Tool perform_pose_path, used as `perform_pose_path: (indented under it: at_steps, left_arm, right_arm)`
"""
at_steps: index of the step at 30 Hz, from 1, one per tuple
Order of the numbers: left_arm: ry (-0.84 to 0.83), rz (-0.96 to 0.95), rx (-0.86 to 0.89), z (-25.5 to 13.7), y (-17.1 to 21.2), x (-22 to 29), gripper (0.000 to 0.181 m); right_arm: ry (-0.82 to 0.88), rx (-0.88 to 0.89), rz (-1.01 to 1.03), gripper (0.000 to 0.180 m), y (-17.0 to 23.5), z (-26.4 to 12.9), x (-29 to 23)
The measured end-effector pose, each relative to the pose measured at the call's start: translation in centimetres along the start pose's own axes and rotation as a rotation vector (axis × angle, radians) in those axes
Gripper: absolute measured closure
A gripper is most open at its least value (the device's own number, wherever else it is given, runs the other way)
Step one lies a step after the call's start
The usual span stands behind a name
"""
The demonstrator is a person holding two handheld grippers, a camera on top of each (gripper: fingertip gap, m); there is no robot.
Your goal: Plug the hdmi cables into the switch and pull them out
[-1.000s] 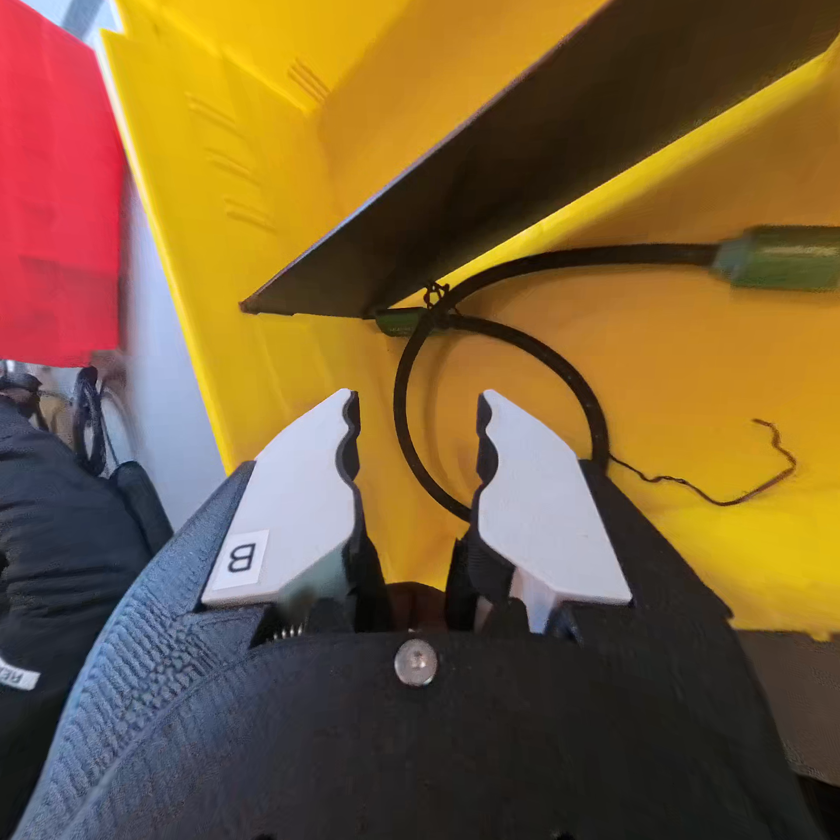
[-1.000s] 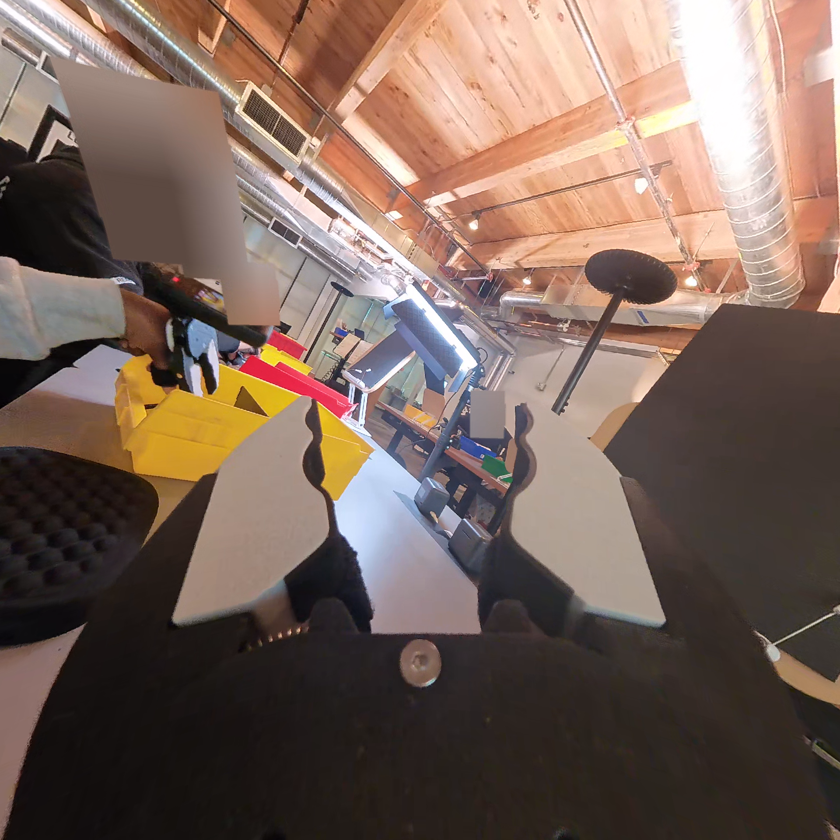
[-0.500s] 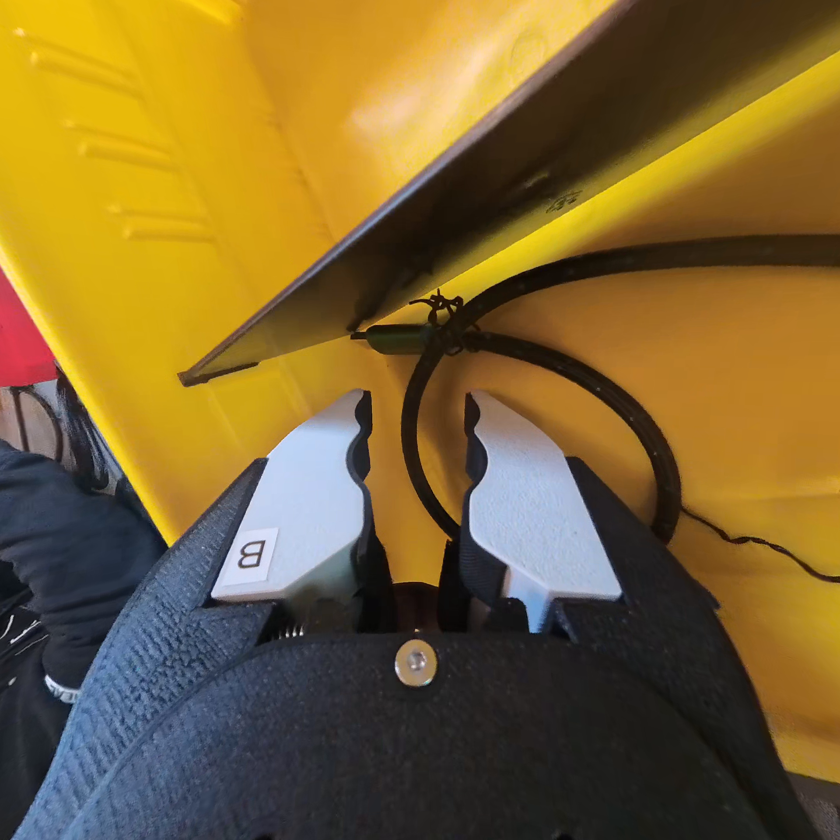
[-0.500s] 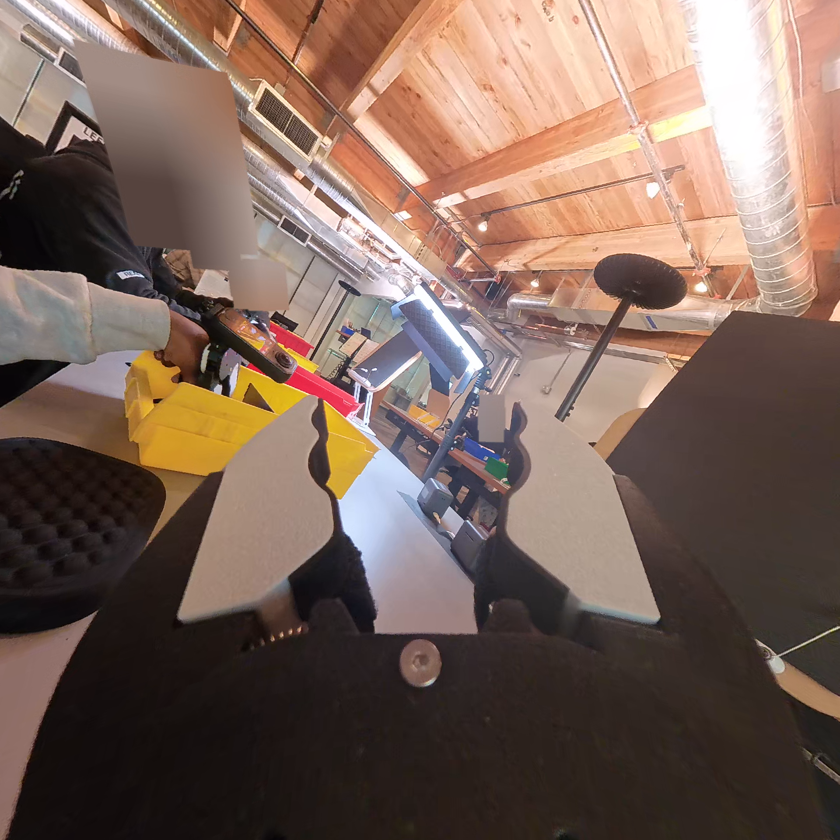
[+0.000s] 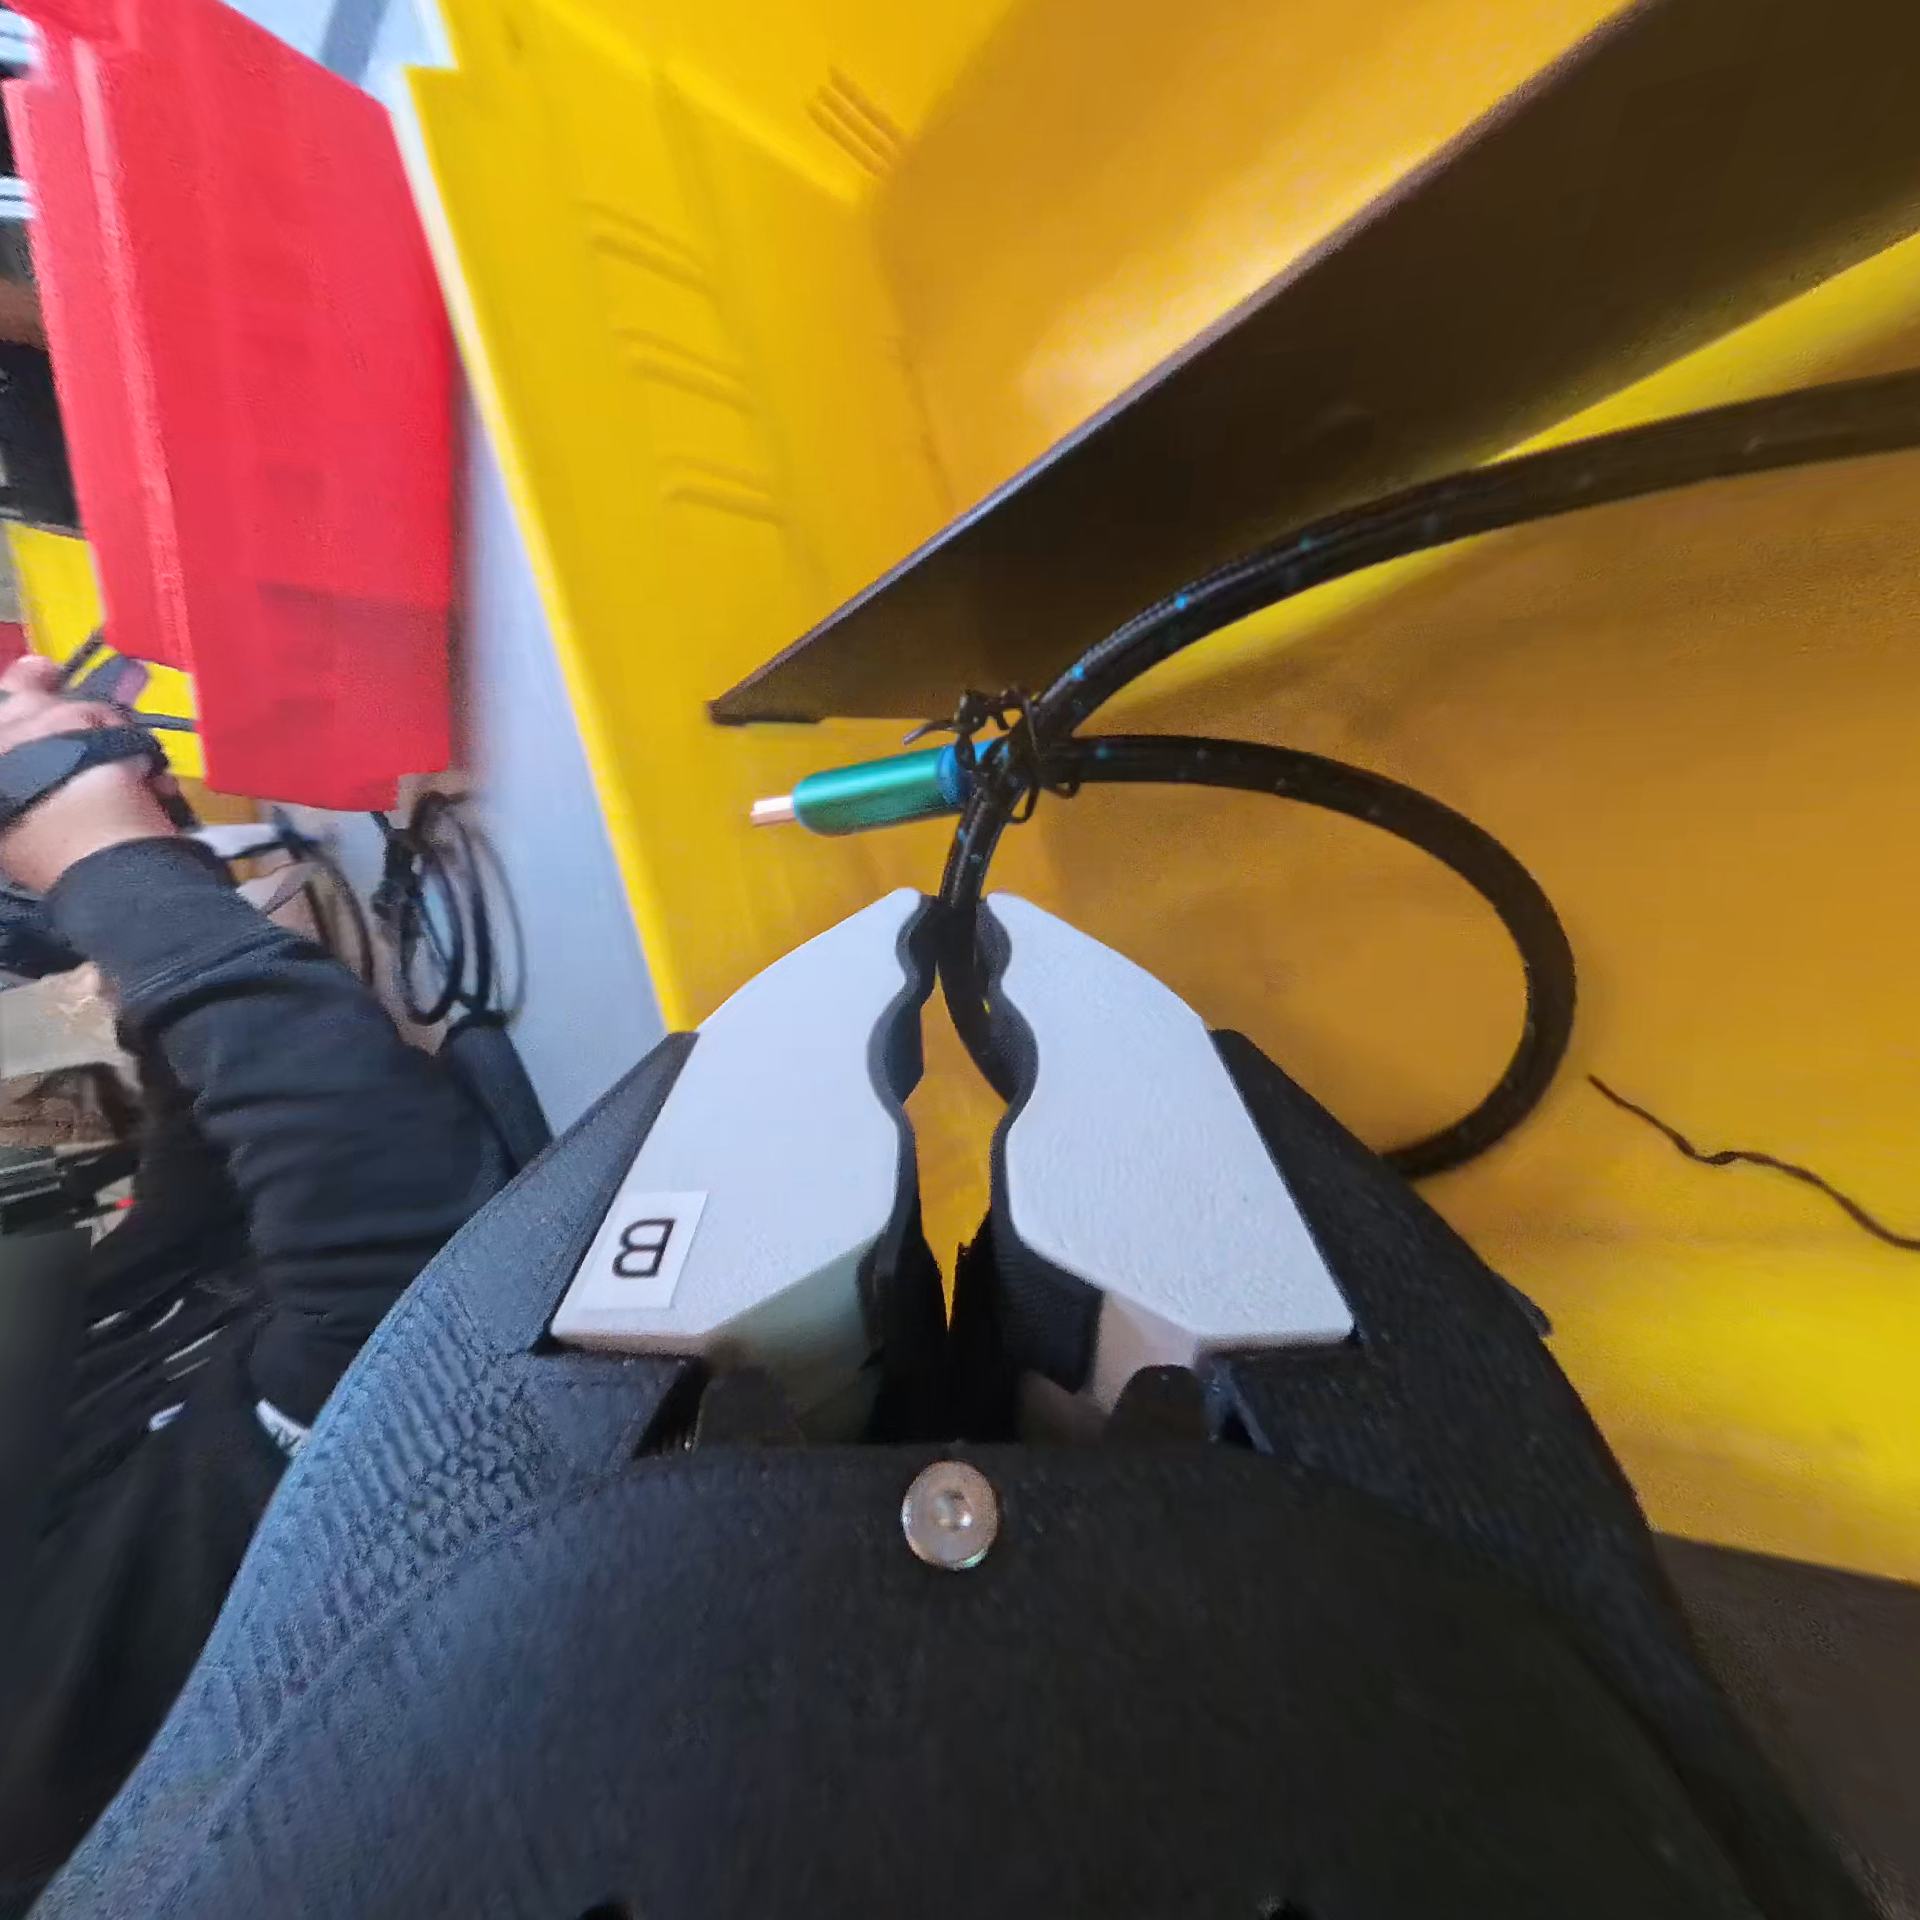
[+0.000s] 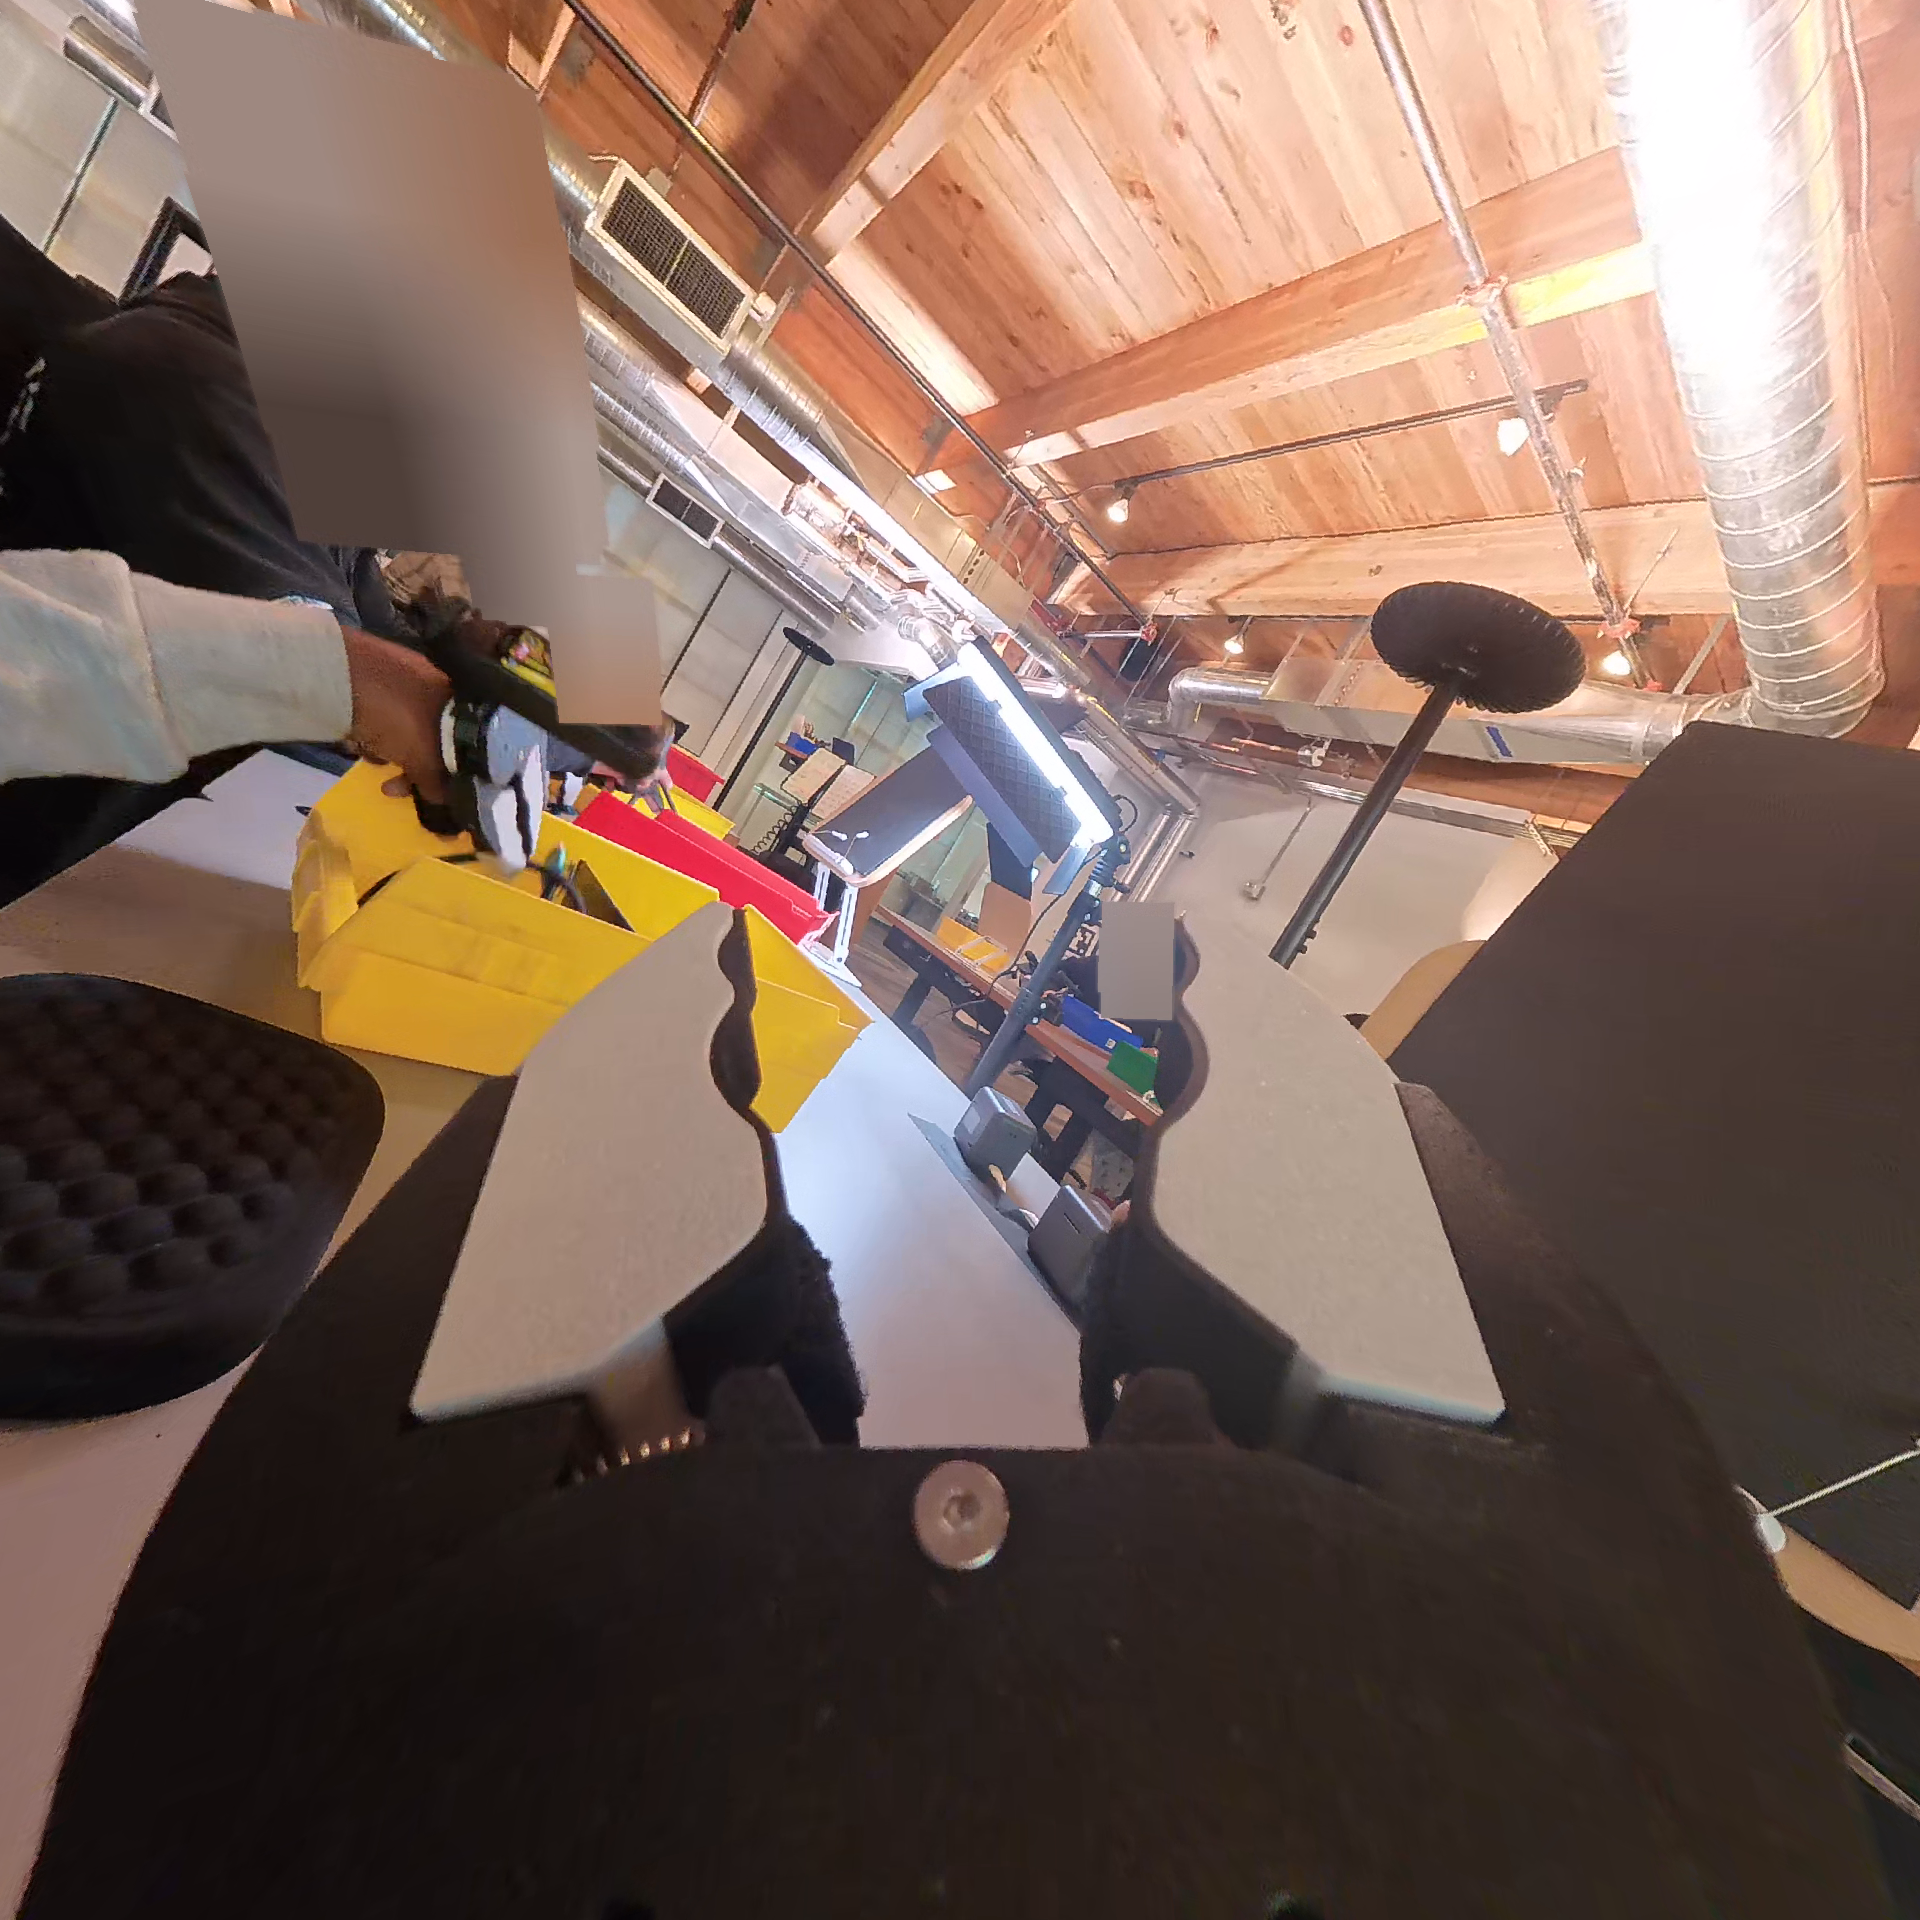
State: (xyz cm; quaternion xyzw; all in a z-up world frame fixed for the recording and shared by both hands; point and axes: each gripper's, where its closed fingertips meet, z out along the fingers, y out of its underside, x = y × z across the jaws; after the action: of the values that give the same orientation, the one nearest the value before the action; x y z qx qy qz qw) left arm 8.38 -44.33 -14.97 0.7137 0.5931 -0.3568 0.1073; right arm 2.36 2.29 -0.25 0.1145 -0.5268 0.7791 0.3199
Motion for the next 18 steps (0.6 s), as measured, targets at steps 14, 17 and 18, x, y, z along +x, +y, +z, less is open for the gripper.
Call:
perform_pose_path:
  at_steps: [14,17,18]
  left_arm:
    - [-0.247,-0.162,1.057,-21.1,-12.9,-0.3,0.175]
    - [-0.162,-0.047,1.149,-23.2,-17.4,5.2,0.175]
    - [-0.139,-0.018,1.184,-23.9,-19.0,6.8,0.174]
  right_arm:
    - [-0.154,-0.005,0.192,0.113,0.4,0.5,-2.8]
    - [-0.232,-0.017,0.331,0.107,0.1,0.5,-3.4]
    - [-0.239,-0.026,0.355,0.107,-0.1,0.4,-3.0]
